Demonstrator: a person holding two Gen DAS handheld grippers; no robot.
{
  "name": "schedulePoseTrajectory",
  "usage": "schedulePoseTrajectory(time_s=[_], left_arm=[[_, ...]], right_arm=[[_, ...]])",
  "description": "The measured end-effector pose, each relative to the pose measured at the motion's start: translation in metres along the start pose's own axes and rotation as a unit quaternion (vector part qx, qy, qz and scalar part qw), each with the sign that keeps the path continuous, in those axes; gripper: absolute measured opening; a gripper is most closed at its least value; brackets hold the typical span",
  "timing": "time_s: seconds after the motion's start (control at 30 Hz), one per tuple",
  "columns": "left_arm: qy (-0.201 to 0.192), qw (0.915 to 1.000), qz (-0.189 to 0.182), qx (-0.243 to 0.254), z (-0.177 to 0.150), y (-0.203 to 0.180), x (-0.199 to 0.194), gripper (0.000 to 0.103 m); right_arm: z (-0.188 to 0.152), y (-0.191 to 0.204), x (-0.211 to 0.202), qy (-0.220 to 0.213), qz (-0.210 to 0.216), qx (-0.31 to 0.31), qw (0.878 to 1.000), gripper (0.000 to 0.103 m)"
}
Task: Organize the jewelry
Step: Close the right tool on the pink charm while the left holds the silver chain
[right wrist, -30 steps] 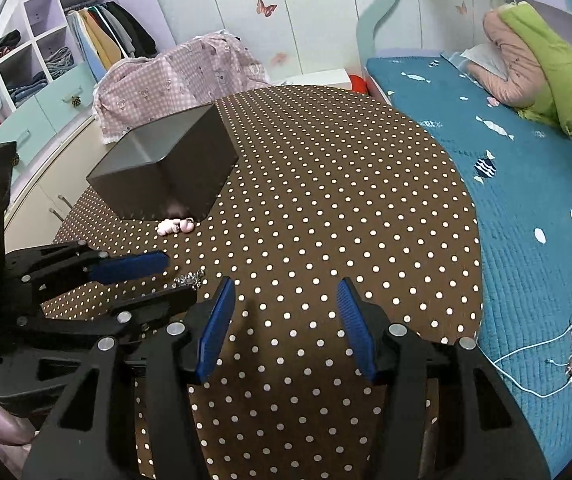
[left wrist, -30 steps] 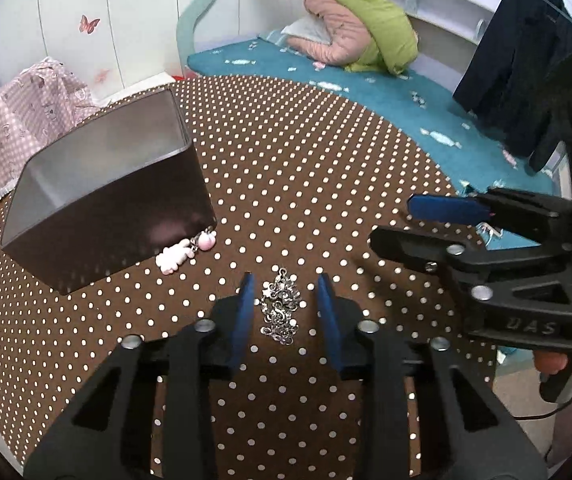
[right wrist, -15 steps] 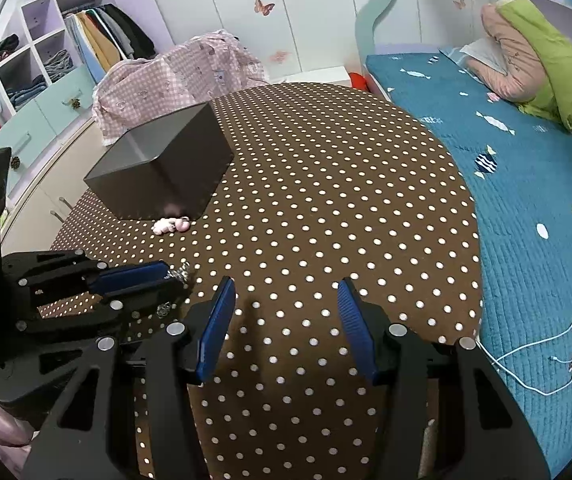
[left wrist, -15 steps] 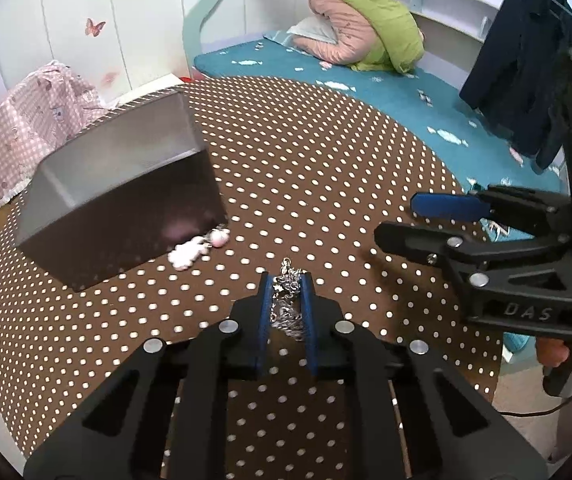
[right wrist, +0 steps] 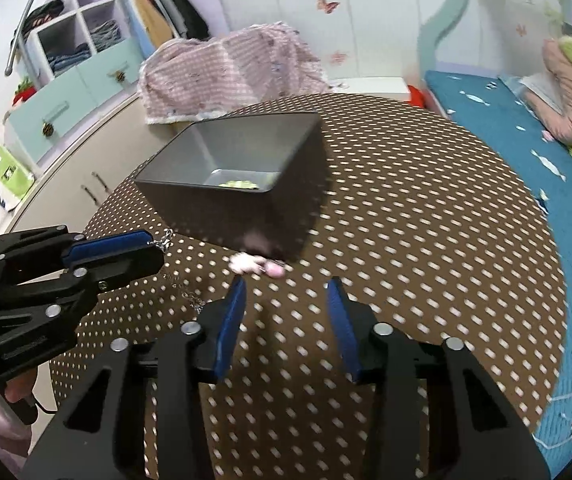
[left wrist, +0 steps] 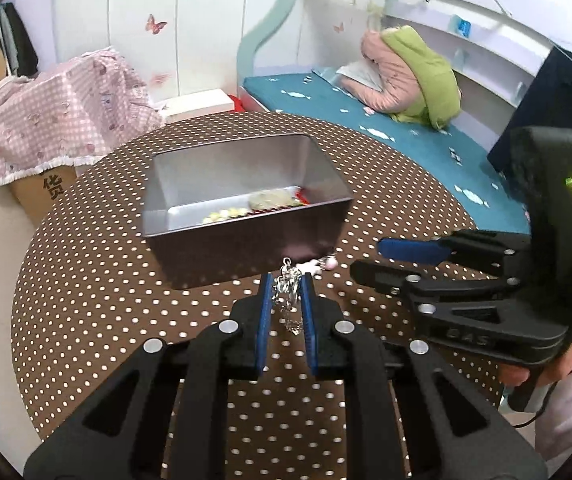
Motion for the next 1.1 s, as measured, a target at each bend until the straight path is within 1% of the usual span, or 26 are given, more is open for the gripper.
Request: schedulePoseTrajectory(time_s=[0.03,0.1,0.17,0.27,0.43,0.53,0.57,0.6,0.63,0.77,0.8,0.87,0.9,0.93,0.97,1.03,1.1], left_arm=[[-0.001,1.0000,-0.001,-0.004,0.002,0.004,0.000,0.015],[-0.001,0.9999,-0.004,-0.010,0.004,0.010,0.000,0.010],[-0.002,0.9999,-0.007,-0.013,0.005,0.016,-0.002,0.010],[0.002,0.9997,-0.013,-0.019,0.007,0.025,0.000,0.010],[0.018,0.9995,-0.020,-0.012,0.001,0.025,0.011,0.011],[0.032,0.9993,-0.021,-0.007,-0.002,0.023,0.022,0.011],[0.036,0.9991,-0.019,-0.007,-0.003,0.023,0.026,0.013],[0.041,0.9990,-0.013,-0.008,-0.004,0.023,0.031,0.026],[0.043,0.9990,-0.007,-0.009,-0.005,0.024,0.034,0.035],[0.053,0.9986,0.003,-0.002,-0.007,0.023,0.043,0.036],[0.055,0.9984,0.013,0.002,-0.009,0.022,0.045,0.036],[0.055,0.9981,0.026,0.010,-0.010,0.020,0.048,0.034],[0.056,0.9980,0.025,0.014,-0.011,0.019,0.047,0.027],[0.058,0.9979,0.020,0.021,-0.012,0.016,0.046,0.016],[0.058,0.9978,0.021,0.024,-0.013,0.014,0.046,0.015],[0.056,0.9977,0.025,0.030,-0.014,0.011,0.045,0.007],[0.054,0.9976,0.032,0.028,-0.013,0.010,0.044,0.004]], right_arm=[[0.002,0.001,0.004,0.004,-0.002,0.001,1.000,0.034],[0.005,0.002,0.013,0.012,-0.004,0.005,1.000,0.029],[0.007,0.004,0.020,0.021,-0.012,0.002,1.000,0.027],[0.008,0.007,0.026,0.029,-0.024,-0.001,0.999,0.025],[0.012,0.012,0.032,0.034,-0.039,-0.014,0.999,0.024],[0.012,0.015,0.034,0.036,-0.043,-0.024,0.998,0.018],[0.011,0.016,0.034,0.037,-0.045,-0.024,0.998,0.016],[0.011,0.015,0.034,0.038,-0.043,-0.023,0.998,0.013],[0.010,0.013,0.033,0.037,-0.040,-0.020,0.998,0.013],[0.006,0.012,0.030,0.035,-0.034,-0.016,0.999,0.013],[0.006,0.012,0.029,0.035,-0.031,-0.014,0.999,0.013],[0.005,0.010,0.027,0.033,-0.029,-0.010,0.999,0.013],[0.004,0.009,0.026,0.032,-0.029,-0.009,0.999,0.013],[0.003,0.007,0.024,0.031,-0.028,-0.006,0.999,0.013],[0.002,0.006,0.023,0.029,-0.027,-0.003,0.999,0.013],[0.002,0.004,0.019,0.025,-0.026,0.003,0.999,0.013],[0.002,0.002,0.015,0.021,-0.028,0.006,0.999,0.013]])
Point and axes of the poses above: each gripper's, at about its wrist camera, not at the fingertips, and x roughly the way its jaws point, y to its left, z to its top, the point moved 2 cm from there along x, roughly the way its jaws point, and after that the axes turned 13 degrees about -x, right-handed, at the moved point
